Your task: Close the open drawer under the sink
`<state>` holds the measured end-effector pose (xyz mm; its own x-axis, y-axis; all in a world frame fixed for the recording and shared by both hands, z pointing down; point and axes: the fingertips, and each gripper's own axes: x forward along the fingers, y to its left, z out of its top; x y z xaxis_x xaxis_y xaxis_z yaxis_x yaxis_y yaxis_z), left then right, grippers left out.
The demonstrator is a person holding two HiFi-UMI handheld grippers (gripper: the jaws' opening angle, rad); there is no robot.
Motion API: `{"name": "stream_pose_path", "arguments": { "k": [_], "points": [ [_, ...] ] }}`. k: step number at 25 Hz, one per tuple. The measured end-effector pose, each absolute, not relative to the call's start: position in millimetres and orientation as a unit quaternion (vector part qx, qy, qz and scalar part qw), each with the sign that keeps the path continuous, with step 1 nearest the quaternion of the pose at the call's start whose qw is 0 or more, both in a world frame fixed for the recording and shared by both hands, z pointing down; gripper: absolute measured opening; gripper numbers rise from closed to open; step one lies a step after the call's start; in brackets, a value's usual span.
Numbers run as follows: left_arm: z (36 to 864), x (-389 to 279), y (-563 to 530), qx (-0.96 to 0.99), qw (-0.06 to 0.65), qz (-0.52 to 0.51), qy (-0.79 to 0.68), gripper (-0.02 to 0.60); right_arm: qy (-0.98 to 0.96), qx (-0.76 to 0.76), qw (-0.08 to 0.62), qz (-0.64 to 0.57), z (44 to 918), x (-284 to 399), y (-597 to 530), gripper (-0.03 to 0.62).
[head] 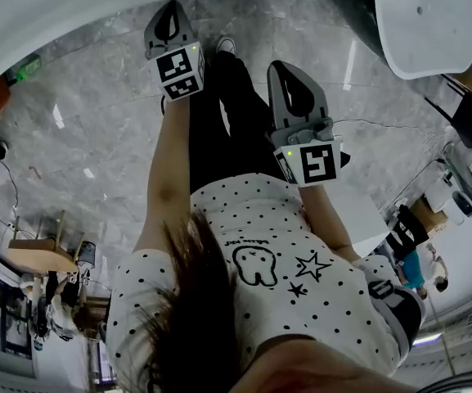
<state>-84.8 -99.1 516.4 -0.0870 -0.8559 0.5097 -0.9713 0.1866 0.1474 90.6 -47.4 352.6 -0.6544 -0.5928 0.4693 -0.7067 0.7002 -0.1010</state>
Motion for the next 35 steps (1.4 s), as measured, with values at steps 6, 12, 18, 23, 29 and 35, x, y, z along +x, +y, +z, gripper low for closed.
{"name": "stream_pose_path", "arguments": {
  "k": [6,12,18,23,29,35],
  "points": [
    [486.9,-87.0,-88.9,0.634,0.246,0.102,-0.726,0.003,-0.901,0.352,0.222,0.123,353.3,86.5,-35.3,0.014],
    [442.9,-96.2,-79.7,0.642,0.231,0.085,-0.727,0.003,-0.905,0.349,0.203,0.135,343.9,68.9,-31.5,0.014],
    [387.8,-98.5,-78.7,0.659,0.19,0.074,-0.724,0.003,-0.918,0.333,0.183,0.117,321.3,50.5,-31.6,0.014],
    [346.3,-101.1,-67.4,0.679,0.155,0.072,-0.714,0.003,-0.924,0.321,0.176,0.105,309.1,37.3,-20.9,0.014],
    [299.1,-101.1,-64.0,0.699,0.121,0.053,-0.702,0.003,-0.931,0.32,0.156,0.085,293.2,27.0,-26.7,0.014],
    [263.2,-114.1,-38.6,0.707,0.098,0.037,-0.699,0.003,-0.937,0.308,0.145,0.073,280.0,5.2,-8.8,0.014]
  ]
}}
